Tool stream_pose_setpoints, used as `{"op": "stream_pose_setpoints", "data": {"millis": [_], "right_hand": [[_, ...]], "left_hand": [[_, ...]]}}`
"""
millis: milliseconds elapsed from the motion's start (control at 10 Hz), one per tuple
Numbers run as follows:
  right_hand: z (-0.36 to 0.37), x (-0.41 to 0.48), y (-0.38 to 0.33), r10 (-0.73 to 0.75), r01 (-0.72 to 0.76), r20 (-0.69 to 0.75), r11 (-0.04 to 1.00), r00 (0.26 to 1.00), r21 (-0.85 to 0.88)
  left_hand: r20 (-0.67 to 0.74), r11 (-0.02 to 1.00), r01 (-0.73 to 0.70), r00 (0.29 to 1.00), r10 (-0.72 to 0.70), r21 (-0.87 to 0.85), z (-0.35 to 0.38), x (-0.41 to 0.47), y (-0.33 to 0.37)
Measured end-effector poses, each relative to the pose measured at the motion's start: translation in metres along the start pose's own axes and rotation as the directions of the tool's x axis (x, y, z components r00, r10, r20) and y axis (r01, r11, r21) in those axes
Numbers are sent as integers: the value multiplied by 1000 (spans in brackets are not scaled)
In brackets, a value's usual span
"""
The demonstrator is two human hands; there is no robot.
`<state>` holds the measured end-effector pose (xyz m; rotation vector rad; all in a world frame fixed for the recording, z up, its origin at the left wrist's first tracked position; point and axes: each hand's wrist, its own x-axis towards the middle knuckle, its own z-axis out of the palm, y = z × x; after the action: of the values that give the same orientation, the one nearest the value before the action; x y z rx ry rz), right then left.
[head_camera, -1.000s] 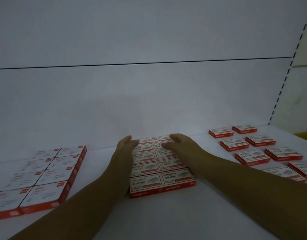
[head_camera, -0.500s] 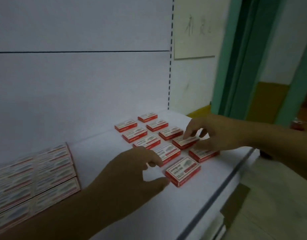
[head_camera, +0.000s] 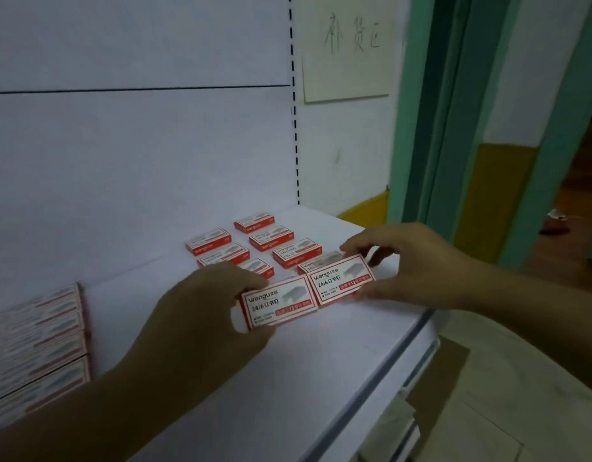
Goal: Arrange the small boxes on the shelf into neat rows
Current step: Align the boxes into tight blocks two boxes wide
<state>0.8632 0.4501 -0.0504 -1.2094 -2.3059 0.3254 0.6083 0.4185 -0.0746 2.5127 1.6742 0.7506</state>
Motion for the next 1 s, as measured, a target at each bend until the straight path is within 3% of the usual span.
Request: {"op": "stream_pose_setpoints", "data": {"millis": [200, 400, 500, 600, 700, 800, 1000], "right_hand": [[33, 53, -55, -266, 270, -102, 963, 959, 26], [91, 128, -123, -398, 410, -113, 904, 911, 123], [128, 170, -166, -333, 347, -102, 918, 937, 193], [166, 197, -190, -242, 236, 10, 954, 970, 184], [198, 204, -191, -201, 187, 84, 971, 976, 150], [213, 209, -188, -200, 193, 27, 966, 979, 170], [227, 212, -186, -175, 172, -17, 936, 984, 306]], "left_hand": [[-186, 981, 190, 966, -181, 35, -50, -40, -50], [-416, 905, 417, 840, -348, 86, -119, -97, -97], [-456, 803, 593, 699, -551, -60, -141, -108, -134], [-417, 718, 664, 604, -679, -208, -137, -117, -163], [-366, 677, 672, 575, -732, -298, -121, -122, -179], [-385, 656, 652, 533, -754, -380, -113, -122, -191], [-370, 628, 697, 514, -774, -346, -110, -120, -208]]}}
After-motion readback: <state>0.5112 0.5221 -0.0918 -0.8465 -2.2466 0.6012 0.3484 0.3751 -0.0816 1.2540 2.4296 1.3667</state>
